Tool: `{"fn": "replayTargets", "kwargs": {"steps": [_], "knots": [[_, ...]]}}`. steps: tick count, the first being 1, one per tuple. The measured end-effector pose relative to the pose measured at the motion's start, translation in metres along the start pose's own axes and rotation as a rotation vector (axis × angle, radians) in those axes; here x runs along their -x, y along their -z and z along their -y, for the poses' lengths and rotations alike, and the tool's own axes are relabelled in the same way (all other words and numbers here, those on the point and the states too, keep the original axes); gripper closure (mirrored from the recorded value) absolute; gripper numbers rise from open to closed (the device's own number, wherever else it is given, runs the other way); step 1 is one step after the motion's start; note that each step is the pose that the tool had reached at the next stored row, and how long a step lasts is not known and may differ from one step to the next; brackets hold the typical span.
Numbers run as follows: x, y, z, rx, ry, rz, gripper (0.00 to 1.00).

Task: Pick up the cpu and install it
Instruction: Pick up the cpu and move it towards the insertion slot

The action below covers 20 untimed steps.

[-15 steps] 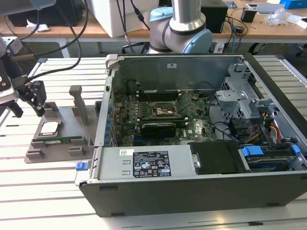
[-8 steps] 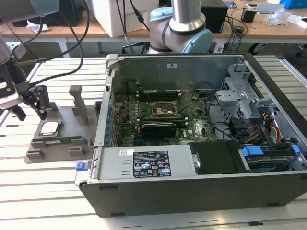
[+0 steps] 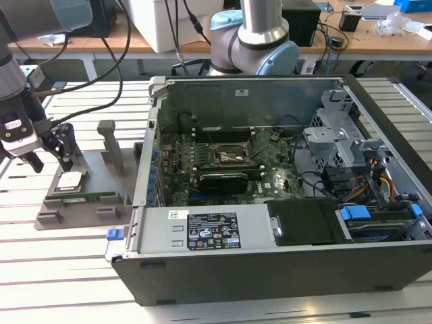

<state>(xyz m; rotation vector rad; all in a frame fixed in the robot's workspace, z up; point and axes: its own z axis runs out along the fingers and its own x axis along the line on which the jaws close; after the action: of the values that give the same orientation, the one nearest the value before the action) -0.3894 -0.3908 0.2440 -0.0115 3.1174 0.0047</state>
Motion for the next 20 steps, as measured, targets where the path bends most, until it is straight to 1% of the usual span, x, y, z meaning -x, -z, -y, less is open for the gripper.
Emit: {"fn": "replayTargets", "kwargs": {"steps": [3, 6, 11, 13, 14, 18, 19, 20], "knots": [[0.0007, -0.005, -0.0019, -0.007, 0.029, -0.0003, 0.4], [0.0023, -0.0087, -0.004, -0.0099, 0.042, -0.0001, 0.4], [0.0048, -0.0182, -0.0093, -0.0114, 0.049, -0.0003, 0.4], [0.0048, -0.0227, -0.0113, -0.0112, 0.05, -0.0001, 0.4], [0.0047, -0.0263, -0.0125, -0.0112, 0.053, -0.0002, 0.4], [0.0046, -0.0341, -0.0135, -0.011, 0.059, -0.0002, 0.4], [0.0044, -0.0388, -0.0137, -0.0109, 0.064, -0.0001, 0.4], [0.0043, -0.0412, -0.0137, -0.0109, 0.068, -0.0002, 0.4]]}}
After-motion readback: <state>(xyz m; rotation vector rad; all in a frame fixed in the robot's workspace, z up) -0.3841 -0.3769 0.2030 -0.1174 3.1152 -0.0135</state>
